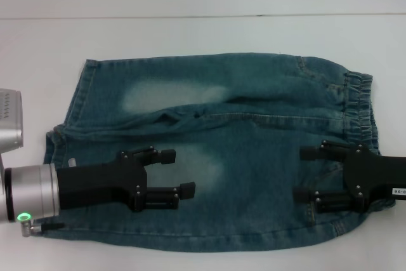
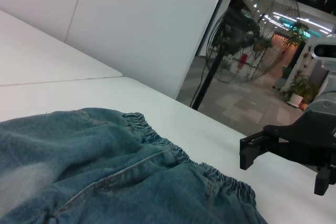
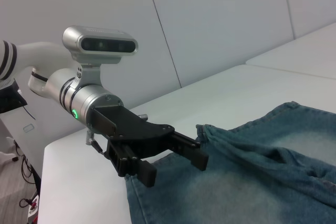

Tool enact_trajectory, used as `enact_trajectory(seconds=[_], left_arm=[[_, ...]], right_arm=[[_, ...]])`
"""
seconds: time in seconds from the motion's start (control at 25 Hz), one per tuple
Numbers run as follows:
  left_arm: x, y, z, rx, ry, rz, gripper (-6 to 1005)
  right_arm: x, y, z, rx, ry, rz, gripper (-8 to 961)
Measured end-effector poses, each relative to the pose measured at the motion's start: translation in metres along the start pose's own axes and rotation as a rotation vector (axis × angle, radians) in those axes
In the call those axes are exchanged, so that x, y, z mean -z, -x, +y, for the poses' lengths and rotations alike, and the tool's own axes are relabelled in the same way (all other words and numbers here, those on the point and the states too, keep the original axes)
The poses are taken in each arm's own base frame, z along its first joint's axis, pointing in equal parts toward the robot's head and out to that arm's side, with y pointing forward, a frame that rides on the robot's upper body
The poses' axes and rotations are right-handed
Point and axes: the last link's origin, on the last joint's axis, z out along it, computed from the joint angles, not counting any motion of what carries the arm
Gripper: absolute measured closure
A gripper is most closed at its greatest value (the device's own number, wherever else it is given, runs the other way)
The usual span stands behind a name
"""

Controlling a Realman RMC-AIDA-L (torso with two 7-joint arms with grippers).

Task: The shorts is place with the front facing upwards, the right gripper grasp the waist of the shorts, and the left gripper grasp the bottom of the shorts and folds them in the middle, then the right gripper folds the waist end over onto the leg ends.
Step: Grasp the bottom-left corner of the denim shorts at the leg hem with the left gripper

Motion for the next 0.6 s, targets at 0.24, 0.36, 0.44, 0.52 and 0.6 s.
enact_trajectory(seconds=[0.24,0.36,0.44,0.52,0.6], left_arm=[[0.000,0.000,0.000,0.001,0.000,0.000,77],[0.001,0.001,0.000,0.003,-0.002,0.001,77],[0.003,0.002,0.000,0.006,-0.009,0.004,76],[0.008,0.003,-0.001,0.016,-0.025,0.005,76],[0.018,0.006,-0.002,0.046,-0.054,0.000,77]], right_arm=[[0.000,0.000,0.000,0.000,-0.001,0.000,7],[0.000,0.000,0.000,0.000,-0.001,0.000,7],[0.000,0.000,0.000,-0.002,-0.002,-0.001,6],[0.001,0.000,0.000,-0.008,-0.005,-0.002,6],[0.002,-0.001,0.000,-0.013,-0.009,-0.003,6]])
